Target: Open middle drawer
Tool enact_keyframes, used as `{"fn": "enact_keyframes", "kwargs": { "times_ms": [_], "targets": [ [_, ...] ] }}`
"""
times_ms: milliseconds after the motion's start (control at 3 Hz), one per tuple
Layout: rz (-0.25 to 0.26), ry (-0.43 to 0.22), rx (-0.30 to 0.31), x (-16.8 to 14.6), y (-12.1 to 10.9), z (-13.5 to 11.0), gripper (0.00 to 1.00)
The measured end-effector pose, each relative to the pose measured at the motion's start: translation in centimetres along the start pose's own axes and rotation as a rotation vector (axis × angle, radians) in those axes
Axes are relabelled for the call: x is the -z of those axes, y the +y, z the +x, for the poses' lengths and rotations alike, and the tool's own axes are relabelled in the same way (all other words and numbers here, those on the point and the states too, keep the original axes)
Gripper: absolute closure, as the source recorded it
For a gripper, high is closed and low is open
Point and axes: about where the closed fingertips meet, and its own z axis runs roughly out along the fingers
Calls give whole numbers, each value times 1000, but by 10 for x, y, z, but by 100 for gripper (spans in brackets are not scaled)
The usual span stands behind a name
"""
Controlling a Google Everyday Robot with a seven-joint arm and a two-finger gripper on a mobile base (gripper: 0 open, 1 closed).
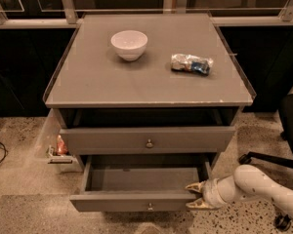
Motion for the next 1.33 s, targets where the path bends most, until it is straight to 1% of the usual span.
{"fn": "enact_keyframes", "kwargs": {
  "times_ms": [333, 667, 1000, 1333],
  "targets": [
    [-9, -2, 9, 0, 14, 1, 38],
    [-5, 1, 52, 8, 50, 2, 61],
    [-5, 1, 52, 10, 48, 0, 84],
    [-2, 9, 55, 14, 58, 1, 90]
  ]
}}
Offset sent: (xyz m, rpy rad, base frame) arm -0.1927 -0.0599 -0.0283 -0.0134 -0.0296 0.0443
